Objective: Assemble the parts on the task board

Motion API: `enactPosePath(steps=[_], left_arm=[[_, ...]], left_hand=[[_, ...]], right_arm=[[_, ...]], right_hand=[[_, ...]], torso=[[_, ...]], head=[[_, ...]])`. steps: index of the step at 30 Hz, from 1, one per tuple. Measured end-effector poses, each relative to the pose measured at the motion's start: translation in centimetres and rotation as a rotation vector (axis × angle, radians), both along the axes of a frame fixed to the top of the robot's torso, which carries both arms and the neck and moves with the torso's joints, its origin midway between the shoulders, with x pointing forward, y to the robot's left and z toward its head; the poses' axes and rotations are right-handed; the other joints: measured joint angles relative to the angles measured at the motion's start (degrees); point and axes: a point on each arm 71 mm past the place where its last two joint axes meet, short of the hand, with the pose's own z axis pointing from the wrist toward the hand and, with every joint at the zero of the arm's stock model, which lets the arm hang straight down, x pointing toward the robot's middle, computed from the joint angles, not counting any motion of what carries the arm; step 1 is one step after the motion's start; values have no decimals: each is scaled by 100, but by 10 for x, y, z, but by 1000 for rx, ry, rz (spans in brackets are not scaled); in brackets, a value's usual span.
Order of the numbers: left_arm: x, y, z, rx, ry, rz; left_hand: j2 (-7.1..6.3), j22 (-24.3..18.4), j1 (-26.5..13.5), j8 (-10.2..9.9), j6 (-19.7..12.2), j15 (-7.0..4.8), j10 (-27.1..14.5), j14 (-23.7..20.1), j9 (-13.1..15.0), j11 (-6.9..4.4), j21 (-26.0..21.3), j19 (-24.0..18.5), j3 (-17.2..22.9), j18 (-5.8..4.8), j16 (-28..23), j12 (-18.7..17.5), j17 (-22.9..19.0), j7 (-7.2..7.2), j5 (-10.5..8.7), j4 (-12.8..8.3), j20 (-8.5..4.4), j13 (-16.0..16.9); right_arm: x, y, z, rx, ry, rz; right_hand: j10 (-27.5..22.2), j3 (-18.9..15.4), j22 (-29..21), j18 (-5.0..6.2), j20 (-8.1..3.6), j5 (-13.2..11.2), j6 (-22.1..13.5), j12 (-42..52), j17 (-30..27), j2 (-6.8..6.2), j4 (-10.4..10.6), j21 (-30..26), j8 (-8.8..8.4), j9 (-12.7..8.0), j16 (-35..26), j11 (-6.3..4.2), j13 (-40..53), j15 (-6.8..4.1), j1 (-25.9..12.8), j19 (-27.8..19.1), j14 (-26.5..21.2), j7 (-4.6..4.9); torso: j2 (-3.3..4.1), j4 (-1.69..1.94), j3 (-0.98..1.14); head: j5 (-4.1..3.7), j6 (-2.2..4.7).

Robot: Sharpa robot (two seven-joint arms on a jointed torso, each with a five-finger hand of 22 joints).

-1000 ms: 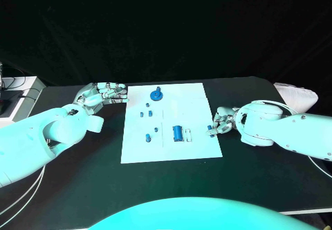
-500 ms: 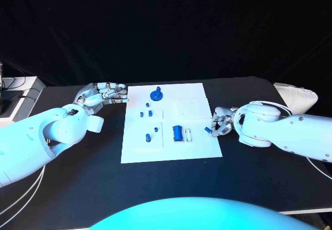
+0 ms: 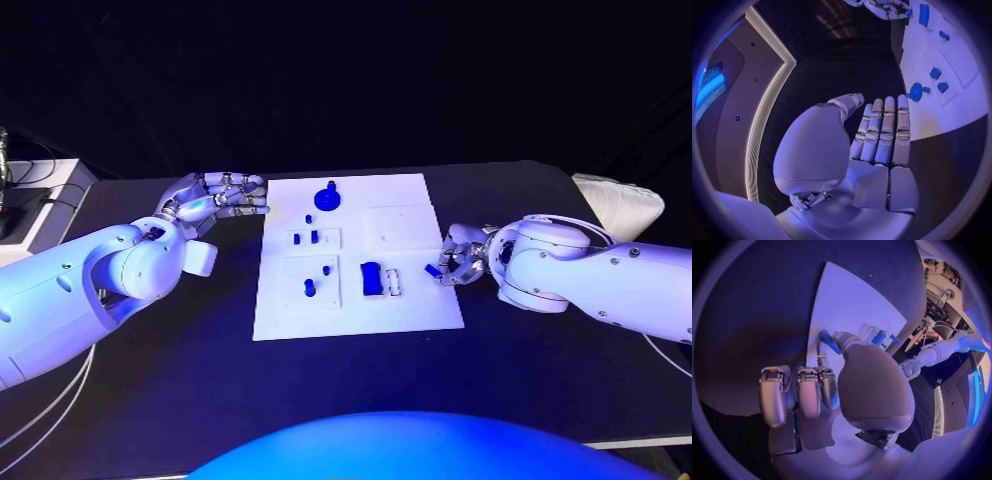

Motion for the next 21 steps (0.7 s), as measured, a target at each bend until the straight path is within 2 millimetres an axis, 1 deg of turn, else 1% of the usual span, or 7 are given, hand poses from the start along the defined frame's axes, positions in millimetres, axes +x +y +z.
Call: enactPosePath(steps=[2,7,10,13,16,19,21], left_arm=[[0,0,0,0,0,0],[0,0,0,1,1,0],[0,0,0,1,2,0],[0,0,0,1,2,0],[0,0,0,2,2,-1],[0,0,0,2,2,-1],[0,-1,0,2,2,-2]], left_hand=[[0,0,0,0,0,0,0,0,0,0,0,0,10,0,0,0,0,0,0,10,0,0],[0,0,0,0,0,0,0,0,0,0,0,0,16,0,0,0,5,0,0,16,0,0],[0,0,0,0,0,0,0,0,0,0,0,0,16,0,0,0,5,0,0,16,0,0],[0,-1,0,0,-21,0,0,0,-2,0,0,0,16,0,0,0,5,21,0,16,0,0],[0,-6,0,0,-21,0,-20,0,-8,20,0,0,16,0,0,0,12,21,0,16,0,0],[0,-6,0,0,-21,0,-20,0,-7,20,0,0,16,1,0,0,11,21,0,16,0,0],[0,-6,0,0,-21,0,-20,0,-8,20,-1,0,16,0,0,0,11,21,0,16,0,0]], right_arm=[[-1,2,3,14,2,1],[-2,12,15,73,11,-5],[-4,20,17,110,33,-5],[-5,29,16,139,57,-4],[-4,36,14,157,75,-4],[-2,40,12,169,90,-10],[-2,41,9,174,100,-15]], right_hand=[[0,86,0,0,0,0,17,0,0,-9,-86,0,1,25,0,0,0,0,-30,0,0,6],[0,134,0,0,0,20,25,0,0,-20,-99,0,28,33,0,0,0,0,-111,0,0,-2],[0,135,-1,0,0,22,26,0,0,-48,-100,0,28,75,0,0,0,0,-143,0,0,-4],[0,276,-1,0,0,16,27,0,0,-49,-197,0,28,104,0,0,0,0,-217,0,0,-4],[0,471,-1,0,0,-144,27,0,0,-67,-361,0,27,112,0,0,-1,0,-343,0,0,-4],[0,592,-1,-1,0,-218,29,0,0,-9,-383,-1,27,145,0,0,-1,0,-499,0,0,-6],[0,640,-1,0,0,-360,37,0,0,5,-368,-27,26,149,0,0,-1,0,-634,0,0,-15]], torso=[[0,0,0],[0,-2,-1],[1,-2,-2],[3,-2,-2],[4,-2,-2],[4,-2,-4],[4,1,-3]], head=[[2,0],[3,0],[8,0],[10,0],[6,0],[16,0],[24,0]])
